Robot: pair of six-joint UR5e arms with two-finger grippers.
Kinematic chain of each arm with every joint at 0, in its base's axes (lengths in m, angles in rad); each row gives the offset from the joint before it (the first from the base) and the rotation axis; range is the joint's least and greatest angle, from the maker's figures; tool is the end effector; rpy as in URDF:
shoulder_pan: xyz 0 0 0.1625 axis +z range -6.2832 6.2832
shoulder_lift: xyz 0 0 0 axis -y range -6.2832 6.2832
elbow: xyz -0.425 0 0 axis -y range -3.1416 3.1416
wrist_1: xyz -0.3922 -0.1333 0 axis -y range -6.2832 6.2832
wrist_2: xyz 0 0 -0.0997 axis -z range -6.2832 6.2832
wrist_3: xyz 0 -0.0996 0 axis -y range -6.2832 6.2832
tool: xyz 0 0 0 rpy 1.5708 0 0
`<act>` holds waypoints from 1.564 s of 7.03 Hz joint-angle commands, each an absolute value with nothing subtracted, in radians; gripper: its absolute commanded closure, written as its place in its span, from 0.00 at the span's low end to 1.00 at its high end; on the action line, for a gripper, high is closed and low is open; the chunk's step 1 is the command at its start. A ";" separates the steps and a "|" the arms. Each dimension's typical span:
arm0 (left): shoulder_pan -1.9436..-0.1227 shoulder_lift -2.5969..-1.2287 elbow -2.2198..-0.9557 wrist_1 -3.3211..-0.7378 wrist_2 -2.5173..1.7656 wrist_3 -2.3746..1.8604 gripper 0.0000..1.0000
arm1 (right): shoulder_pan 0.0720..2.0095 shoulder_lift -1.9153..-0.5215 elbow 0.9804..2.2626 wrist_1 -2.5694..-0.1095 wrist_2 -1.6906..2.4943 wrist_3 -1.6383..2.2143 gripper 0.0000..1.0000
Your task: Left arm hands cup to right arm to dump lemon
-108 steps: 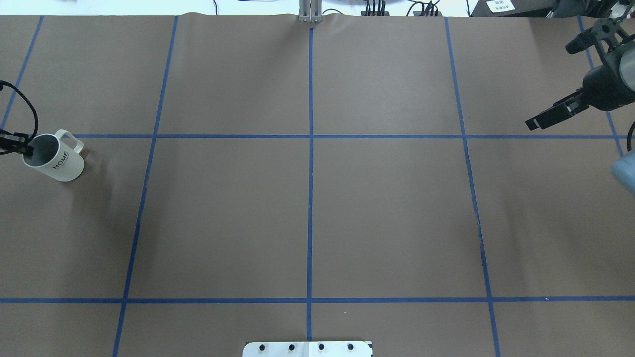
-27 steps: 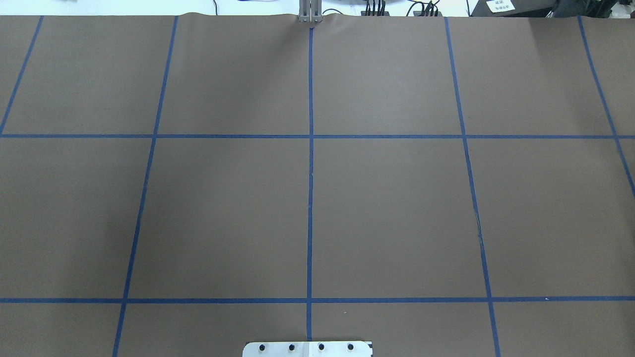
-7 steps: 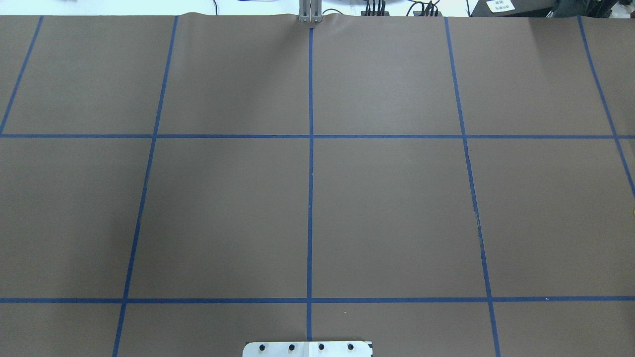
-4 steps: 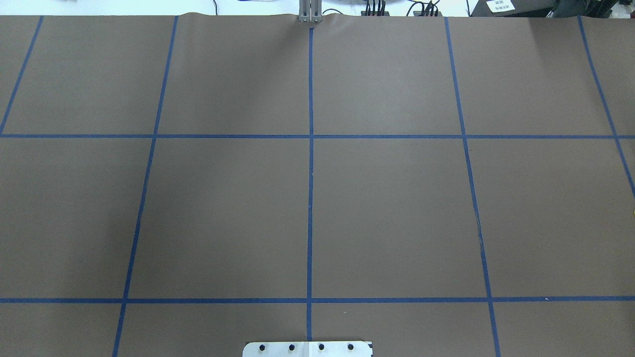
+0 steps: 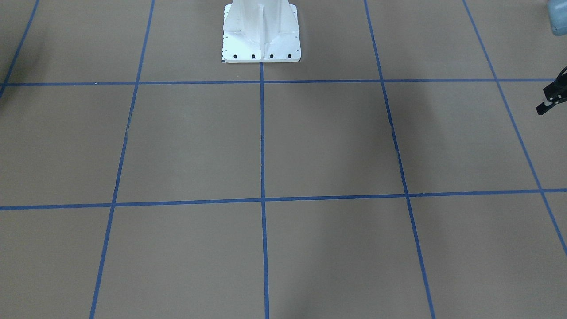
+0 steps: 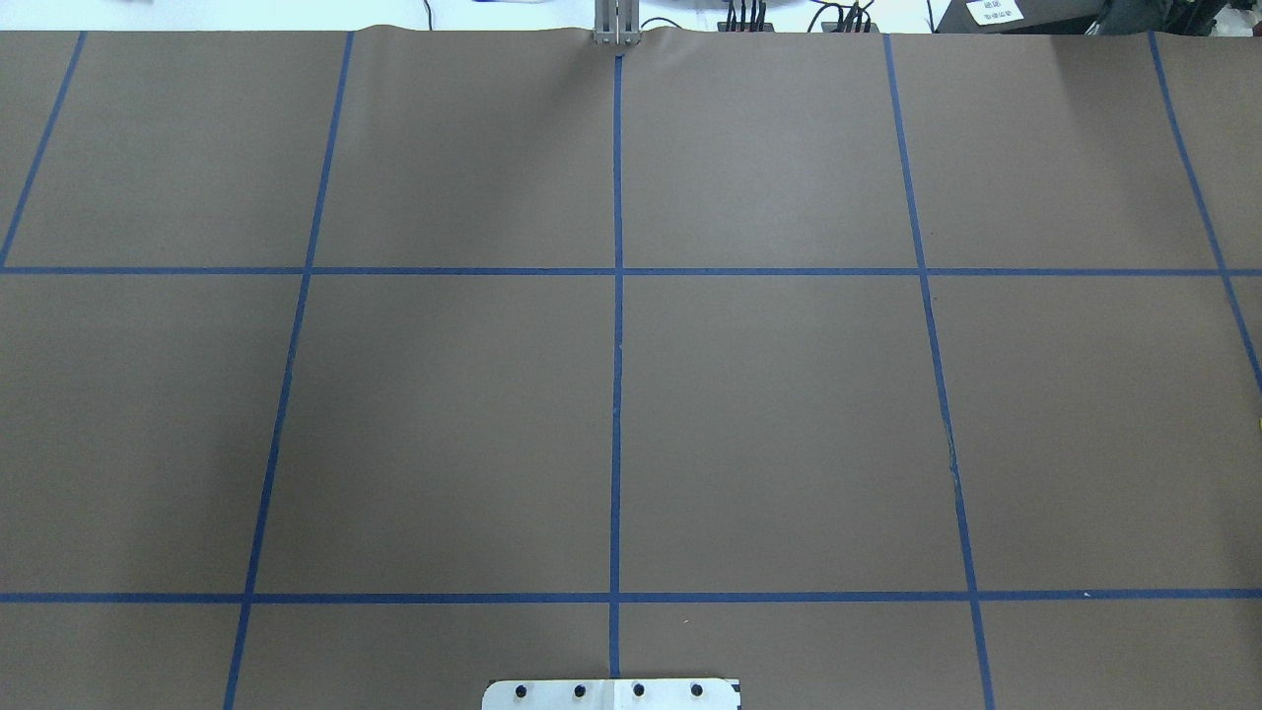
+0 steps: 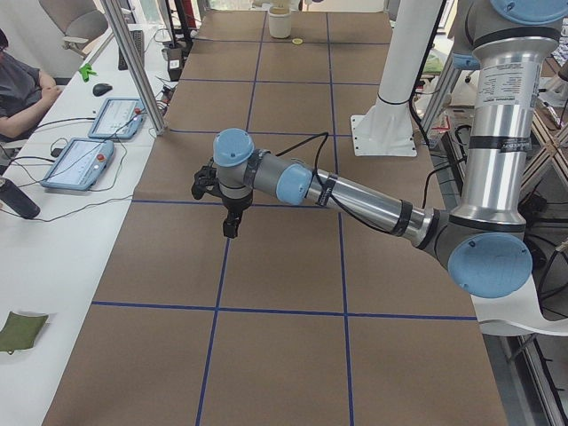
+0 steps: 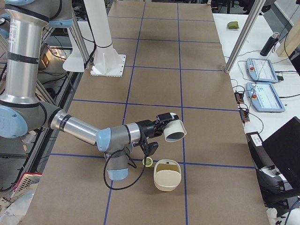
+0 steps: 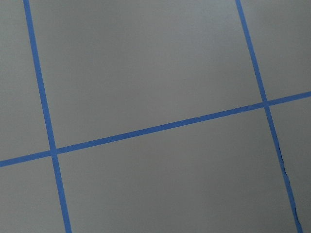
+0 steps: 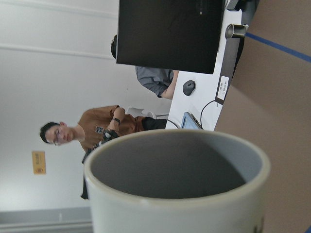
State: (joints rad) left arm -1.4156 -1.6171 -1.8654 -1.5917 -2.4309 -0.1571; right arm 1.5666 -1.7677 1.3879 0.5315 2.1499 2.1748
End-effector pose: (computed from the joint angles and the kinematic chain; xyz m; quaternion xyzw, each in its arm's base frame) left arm 0.0210 -0.5084 0.4814 0.0978 0.4306 0.0742 0.8942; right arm 0.0773 -0.3488 0.6135 0.1717 -0.7306 0.4511 0.4829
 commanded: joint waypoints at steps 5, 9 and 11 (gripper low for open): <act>-1.365 -1.755 -1.876 -1.592 -2.517 -0.456 0.00 | 1.344 -1.622 1.465 0.117 2.278 1.104 0.85; -1.252 -1.934 -1.858 -1.595 -2.574 -0.730 0.00 | 1.246 -1.397 1.468 -0.150 2.258 0.675 0.87; -1.180 -1.975 -1.856 -1.603 -2.568 -0.775 0.00 | 1.209 -1.338 1.470 -0.202 2.211 0.675 0.87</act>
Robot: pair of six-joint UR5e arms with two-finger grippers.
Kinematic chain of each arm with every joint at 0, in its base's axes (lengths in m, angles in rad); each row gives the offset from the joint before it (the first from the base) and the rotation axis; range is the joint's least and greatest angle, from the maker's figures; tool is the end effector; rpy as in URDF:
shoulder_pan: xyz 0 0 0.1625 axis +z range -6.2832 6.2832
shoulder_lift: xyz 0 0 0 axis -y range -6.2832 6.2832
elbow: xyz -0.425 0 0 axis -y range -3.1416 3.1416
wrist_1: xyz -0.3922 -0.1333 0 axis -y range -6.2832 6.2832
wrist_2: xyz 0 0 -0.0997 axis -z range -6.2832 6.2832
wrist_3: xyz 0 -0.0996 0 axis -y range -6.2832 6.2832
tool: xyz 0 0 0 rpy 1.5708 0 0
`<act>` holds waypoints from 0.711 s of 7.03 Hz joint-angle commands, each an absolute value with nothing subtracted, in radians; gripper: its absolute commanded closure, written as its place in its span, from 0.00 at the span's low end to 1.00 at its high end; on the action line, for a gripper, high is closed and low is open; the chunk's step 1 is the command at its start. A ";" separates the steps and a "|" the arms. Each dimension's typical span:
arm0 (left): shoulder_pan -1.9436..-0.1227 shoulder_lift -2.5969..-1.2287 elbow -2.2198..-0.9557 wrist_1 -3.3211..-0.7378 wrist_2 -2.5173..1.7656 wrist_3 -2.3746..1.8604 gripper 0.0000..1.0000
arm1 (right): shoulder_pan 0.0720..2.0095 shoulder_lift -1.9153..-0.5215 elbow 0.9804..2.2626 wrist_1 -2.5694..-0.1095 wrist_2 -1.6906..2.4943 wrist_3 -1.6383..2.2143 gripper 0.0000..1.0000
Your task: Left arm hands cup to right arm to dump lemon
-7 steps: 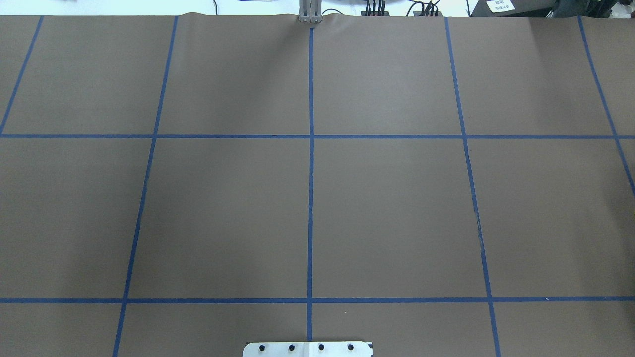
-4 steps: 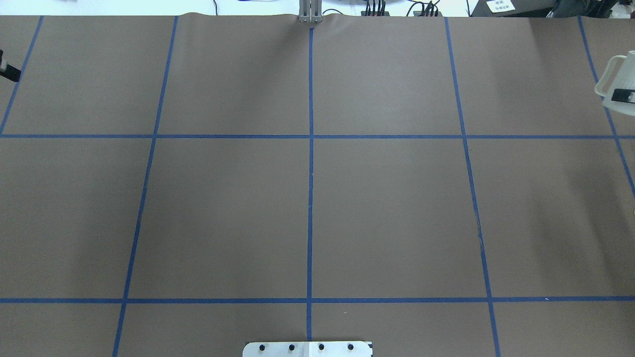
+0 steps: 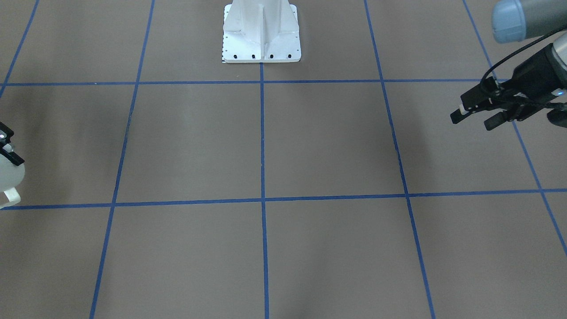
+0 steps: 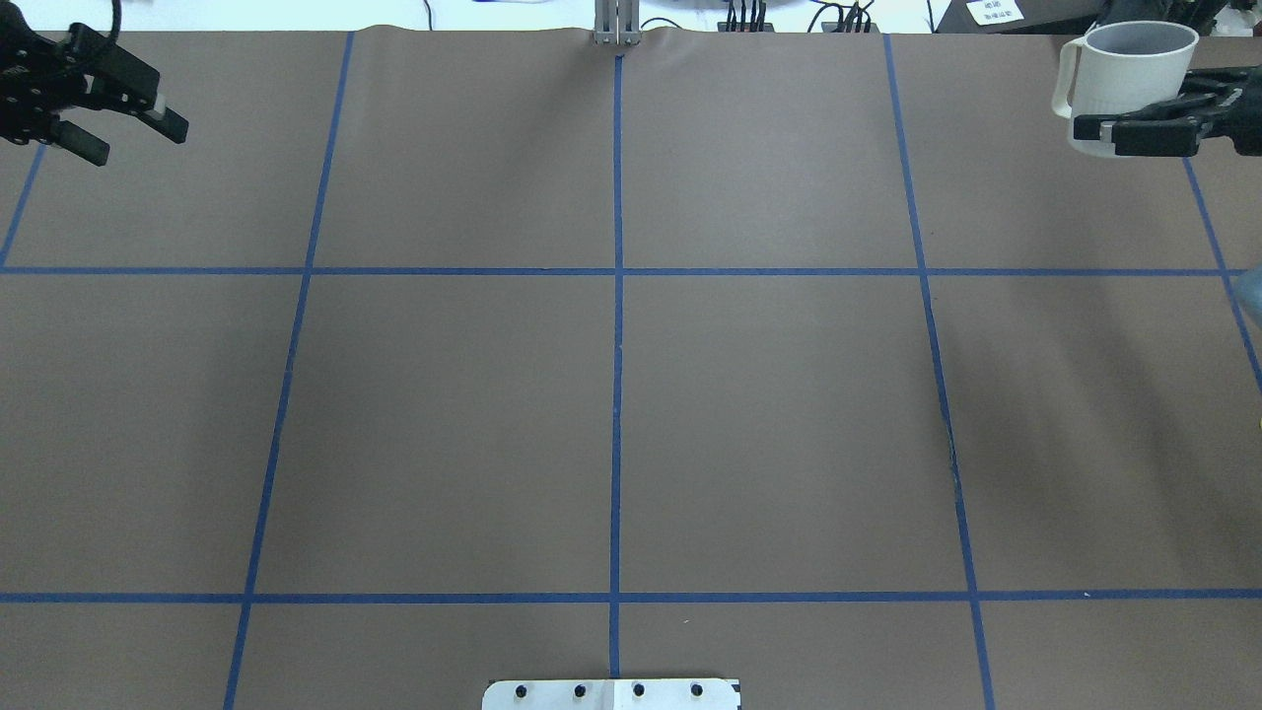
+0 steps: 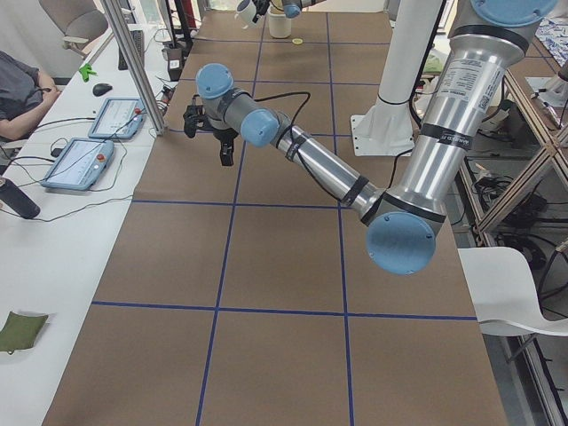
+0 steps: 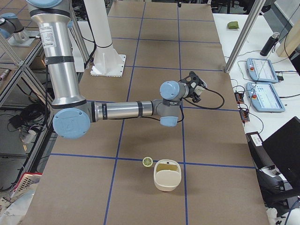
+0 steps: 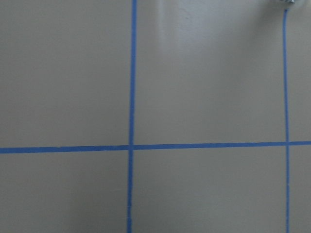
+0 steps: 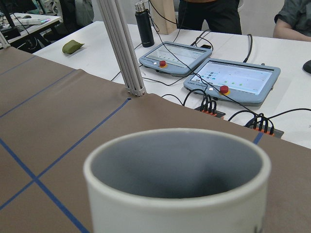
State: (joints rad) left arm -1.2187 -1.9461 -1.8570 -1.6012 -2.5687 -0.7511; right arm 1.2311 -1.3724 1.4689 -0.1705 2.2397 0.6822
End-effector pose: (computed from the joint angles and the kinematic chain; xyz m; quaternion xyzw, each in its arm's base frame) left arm 0.1522 -0.5582 0.2950 0.0177 0.5394 -0.0047 0.8418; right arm -0.1190 -0.5513 0.4477 0.4430 -0.5241 -0.1021 0.7201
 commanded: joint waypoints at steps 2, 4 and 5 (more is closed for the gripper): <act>-1.161 -1.986 -1.859 -1.605 -2.563 -0.793 0.00 | 1.180 -1.306 1.474 -0.227 2.169 0.675 0.86; -1.160 -1.985 -1.862 -1.603 -2.562 -0.795 0.00 | 1.158 -1.293 1.566 -0.363 2.145 0.673 0.86; -1.158 -1.986 -1.865 -1.601 -2.560 -0.796 0.00 | 1.148 -1.269 1.580 -0.392 2.134 0.673 0.86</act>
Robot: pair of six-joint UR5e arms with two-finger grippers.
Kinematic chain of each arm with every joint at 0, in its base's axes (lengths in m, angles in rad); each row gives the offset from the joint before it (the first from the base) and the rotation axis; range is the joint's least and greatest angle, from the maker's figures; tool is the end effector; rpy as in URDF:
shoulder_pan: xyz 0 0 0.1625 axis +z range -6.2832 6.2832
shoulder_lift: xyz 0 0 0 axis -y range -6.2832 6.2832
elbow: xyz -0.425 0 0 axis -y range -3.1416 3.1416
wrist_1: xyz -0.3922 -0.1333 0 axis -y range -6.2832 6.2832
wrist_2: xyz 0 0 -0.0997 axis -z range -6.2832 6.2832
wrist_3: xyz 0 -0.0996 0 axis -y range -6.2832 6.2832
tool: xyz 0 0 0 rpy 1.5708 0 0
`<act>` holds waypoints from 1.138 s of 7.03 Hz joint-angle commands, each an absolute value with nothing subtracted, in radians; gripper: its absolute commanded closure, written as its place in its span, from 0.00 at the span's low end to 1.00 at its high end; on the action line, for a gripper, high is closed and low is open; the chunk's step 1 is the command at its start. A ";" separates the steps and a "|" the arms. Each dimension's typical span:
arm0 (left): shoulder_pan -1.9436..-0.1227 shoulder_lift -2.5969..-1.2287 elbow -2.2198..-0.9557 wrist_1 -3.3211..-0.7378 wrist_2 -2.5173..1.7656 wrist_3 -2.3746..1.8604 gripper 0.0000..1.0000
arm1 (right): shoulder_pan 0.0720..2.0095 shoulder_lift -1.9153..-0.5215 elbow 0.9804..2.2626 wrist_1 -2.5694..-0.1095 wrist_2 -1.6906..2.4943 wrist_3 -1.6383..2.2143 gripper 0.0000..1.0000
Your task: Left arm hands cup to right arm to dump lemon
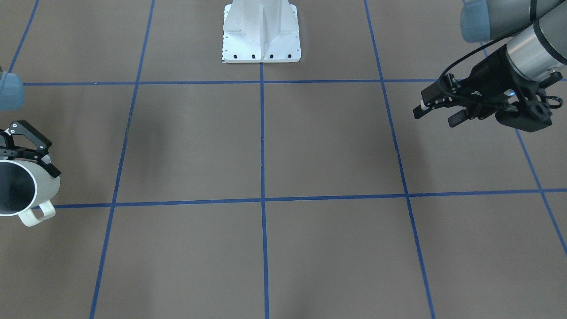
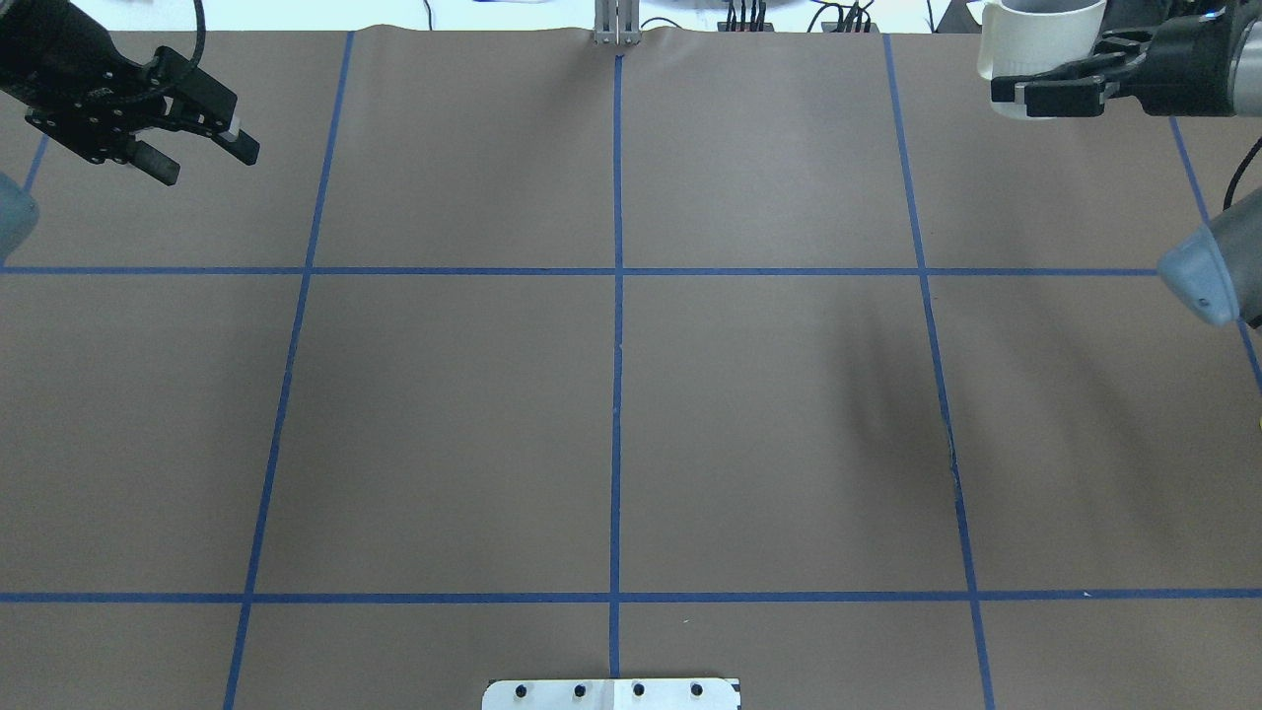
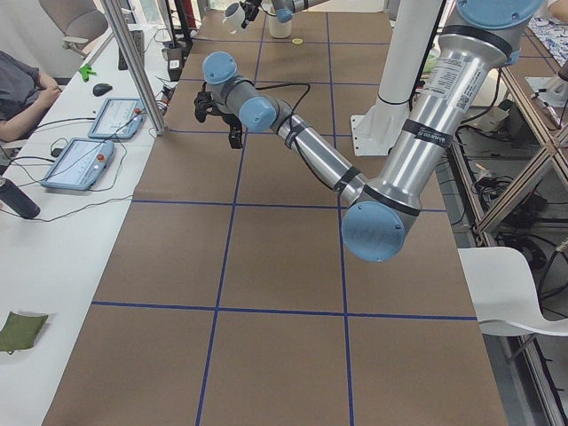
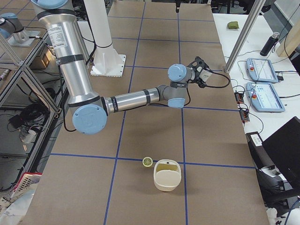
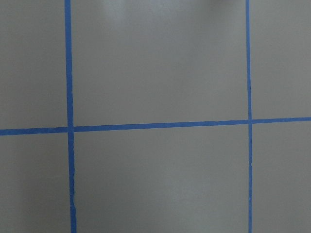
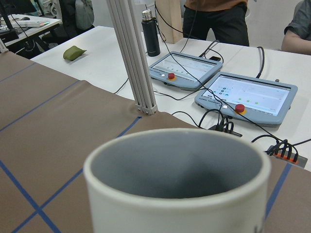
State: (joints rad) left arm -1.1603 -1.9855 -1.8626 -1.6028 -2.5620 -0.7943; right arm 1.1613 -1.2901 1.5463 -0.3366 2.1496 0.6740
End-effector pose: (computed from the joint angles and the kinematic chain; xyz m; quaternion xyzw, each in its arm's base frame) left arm 0.1856 -0.5518 0.2701 0.0103 0.5453 0.0120 0.8381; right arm -0.1619 -0.5710 0.3788 0.4487 -0.5148 -0.0989 0.7238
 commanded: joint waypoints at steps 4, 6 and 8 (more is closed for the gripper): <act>-1.129 -1.945 -1.971 -1.524 -2.520 -0.880 0.00 | 0.948 -1.227 1.755 -0.634 1.935 0.629 0.87; -1.135 -1.979 -1.904 -1.526 -2.516 -0.877 0.00 | 0.926 -1.223 1.773 -0.676 1.928 0.606 0.87; -1.082 -2.032 -1.888 -1.522 -2.513 -0.893 0.00 | 0.916 -1.236 1.764 -0.699 1.872 0.583 0.86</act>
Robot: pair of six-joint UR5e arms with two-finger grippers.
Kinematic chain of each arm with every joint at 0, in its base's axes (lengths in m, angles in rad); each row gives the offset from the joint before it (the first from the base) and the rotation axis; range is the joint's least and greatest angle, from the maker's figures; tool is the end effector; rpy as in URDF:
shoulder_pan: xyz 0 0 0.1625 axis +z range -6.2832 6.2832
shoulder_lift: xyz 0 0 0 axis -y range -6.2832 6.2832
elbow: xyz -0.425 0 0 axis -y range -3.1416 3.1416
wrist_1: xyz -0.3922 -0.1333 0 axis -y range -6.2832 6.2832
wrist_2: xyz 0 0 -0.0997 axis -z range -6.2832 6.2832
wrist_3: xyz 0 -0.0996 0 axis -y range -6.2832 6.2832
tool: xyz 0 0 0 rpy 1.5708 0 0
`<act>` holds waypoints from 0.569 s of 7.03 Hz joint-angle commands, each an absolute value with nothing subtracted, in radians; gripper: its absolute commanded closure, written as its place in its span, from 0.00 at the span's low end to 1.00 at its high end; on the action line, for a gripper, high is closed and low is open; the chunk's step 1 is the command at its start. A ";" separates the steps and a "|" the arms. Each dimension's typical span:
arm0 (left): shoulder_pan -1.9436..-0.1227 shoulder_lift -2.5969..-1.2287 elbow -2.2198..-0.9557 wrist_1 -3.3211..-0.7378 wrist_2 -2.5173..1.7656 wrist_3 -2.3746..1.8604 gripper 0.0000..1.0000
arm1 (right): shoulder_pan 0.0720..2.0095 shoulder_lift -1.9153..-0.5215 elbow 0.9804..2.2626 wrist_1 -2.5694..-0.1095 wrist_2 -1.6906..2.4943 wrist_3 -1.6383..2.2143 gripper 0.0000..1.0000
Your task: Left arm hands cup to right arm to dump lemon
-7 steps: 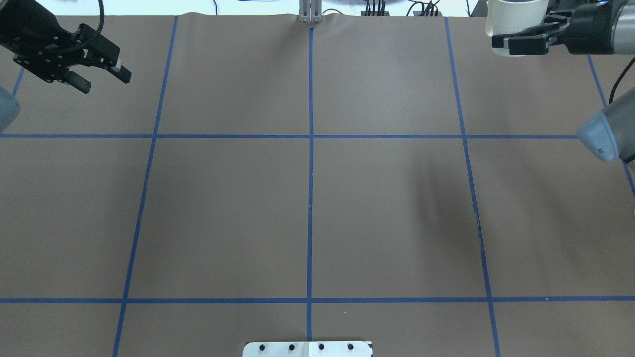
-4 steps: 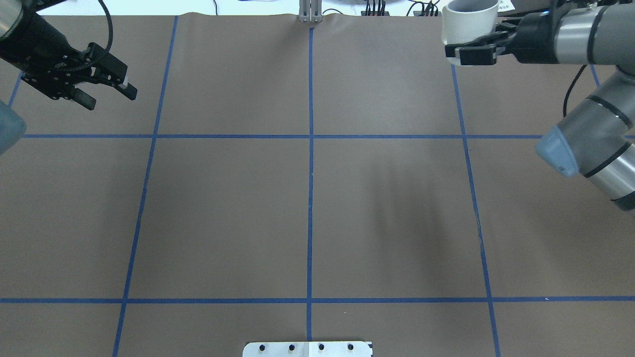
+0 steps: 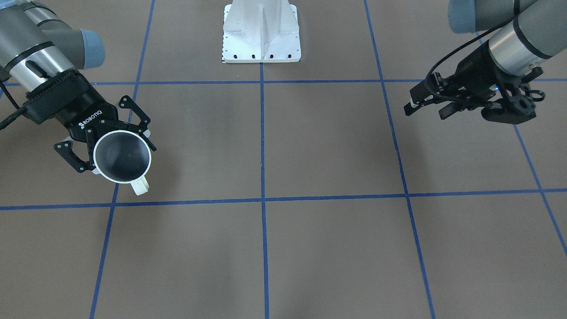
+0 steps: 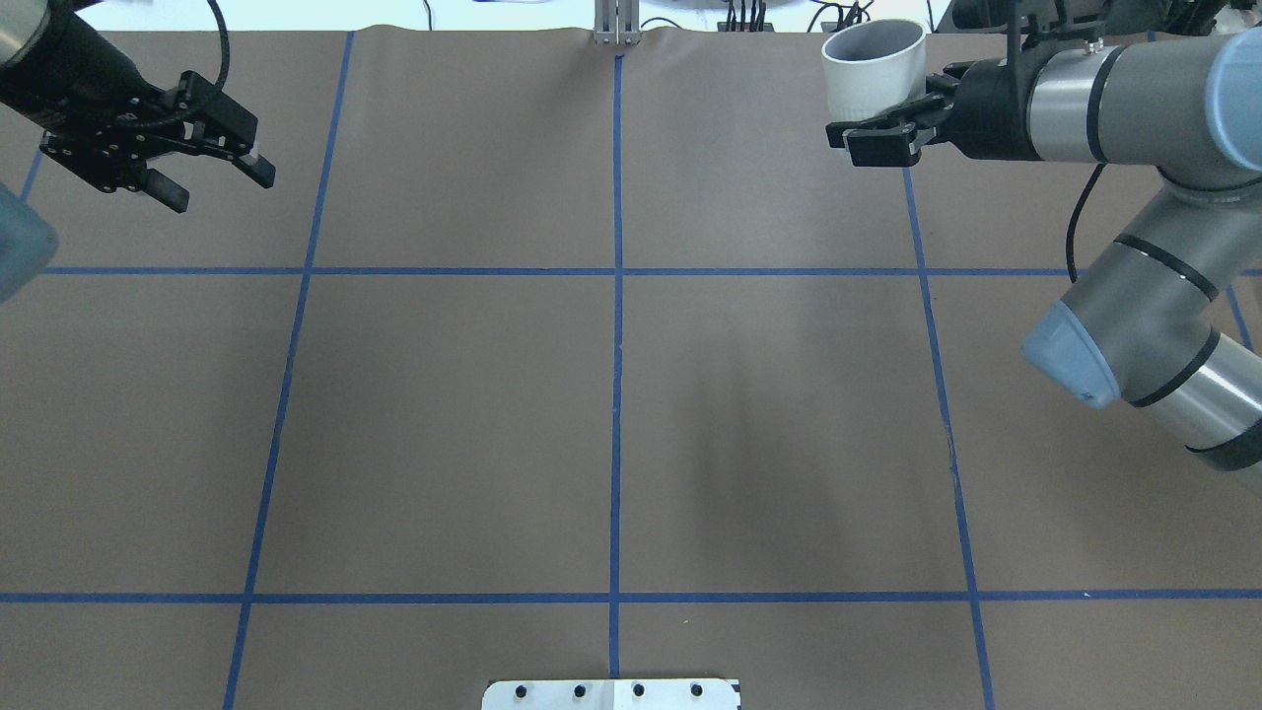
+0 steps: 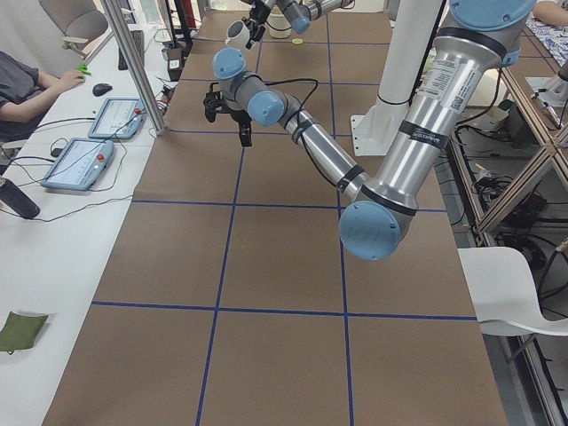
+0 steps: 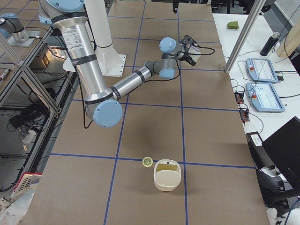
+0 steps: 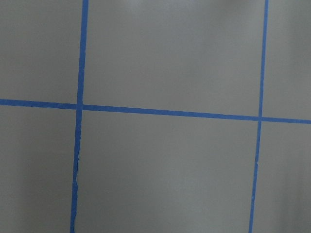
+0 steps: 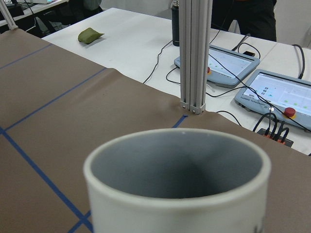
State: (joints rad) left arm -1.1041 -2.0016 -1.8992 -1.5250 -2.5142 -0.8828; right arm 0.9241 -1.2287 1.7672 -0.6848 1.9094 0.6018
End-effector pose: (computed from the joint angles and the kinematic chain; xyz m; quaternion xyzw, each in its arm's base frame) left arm 0.2120 -0.5378 0.2577 -0.0231 0.5268 -0.0172 0.8495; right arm -0.2736 -0.5287 0.2768 0.4482 -0.4800 -0.1268 0.7434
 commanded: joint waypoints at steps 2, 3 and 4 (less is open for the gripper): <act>-1.036 -2.100 -1.859 -1.517 -2.514 -0.945 0.00 | 0.795 -1.224 1.764 -0.727 1.664 0.580 0.86; -1.032 -2.158 -1.812 -1.517 -2.514 -0.984 0.00 | 0.734 -1.206 1.766 -0.754 1.564 0.580 0.86; -1.004 -2.213 -1.755 -1.526 -2.516 -1.027 0.00 | 0.691 -1.154 1.766 -0.820 1.510 0.581 0.86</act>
